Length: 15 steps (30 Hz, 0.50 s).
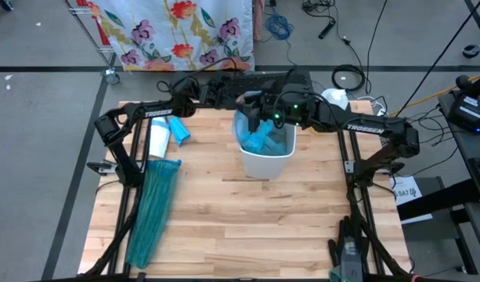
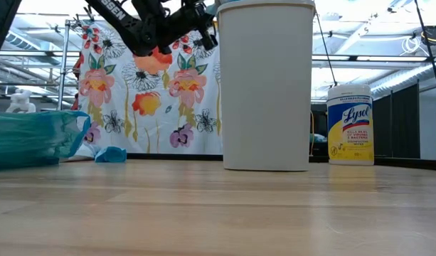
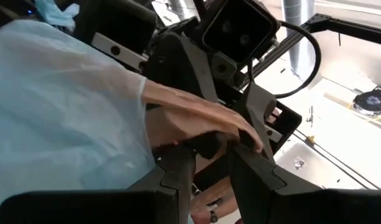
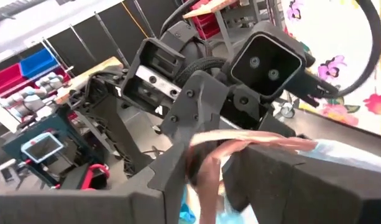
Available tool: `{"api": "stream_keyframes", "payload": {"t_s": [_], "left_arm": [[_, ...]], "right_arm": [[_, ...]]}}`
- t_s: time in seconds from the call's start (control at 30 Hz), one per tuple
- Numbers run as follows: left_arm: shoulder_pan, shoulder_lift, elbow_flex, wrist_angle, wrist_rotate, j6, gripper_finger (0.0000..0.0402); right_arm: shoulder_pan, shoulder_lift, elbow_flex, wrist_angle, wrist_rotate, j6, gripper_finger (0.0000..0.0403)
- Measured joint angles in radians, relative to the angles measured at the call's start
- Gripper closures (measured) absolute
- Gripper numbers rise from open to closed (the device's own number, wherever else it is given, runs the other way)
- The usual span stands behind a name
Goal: Place trash/remove bag and relplace
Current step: Remove the light blue trash bag from the white trash bin
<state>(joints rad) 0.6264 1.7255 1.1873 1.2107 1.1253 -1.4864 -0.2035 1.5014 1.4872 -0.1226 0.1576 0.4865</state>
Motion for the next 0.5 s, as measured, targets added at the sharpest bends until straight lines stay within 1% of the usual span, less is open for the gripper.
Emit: {"api": "stream_keyframes", "payload": {"t_s": [0.07,0.13,0.27,0.3,0.5], "left_arm": [[-0.003,0.000,0.000,0.001,0.001,0.000,0.0302],[-0.007,0.000,0.000,0.000,0.002,0.000,0.0302],[-0.012,0.000,0.000,-0.001,0.021,0.000,0.0302],[-0.012,0.000,0.000,-0.001,0.025,0.000,0.0302],[-0.003,0.000,0.000,-0.002,0.028,0.007,0.0302]], "right_arm": [[0.001,0.003,0.000,0.013,-0.001,-0.019,0.0290],[0.001,0.003,0.000,0.032,-0.001,-0.045,0.0316],[0.000,0.002,0.000,0.056,-0.004,-0.081,0.0385],[0.001,0.002,0.000,0.055,-0.004,-0.086,0.0393],[0.002,0.002,0.000,0.058,-0.001,-0.097,0.0401]]}}
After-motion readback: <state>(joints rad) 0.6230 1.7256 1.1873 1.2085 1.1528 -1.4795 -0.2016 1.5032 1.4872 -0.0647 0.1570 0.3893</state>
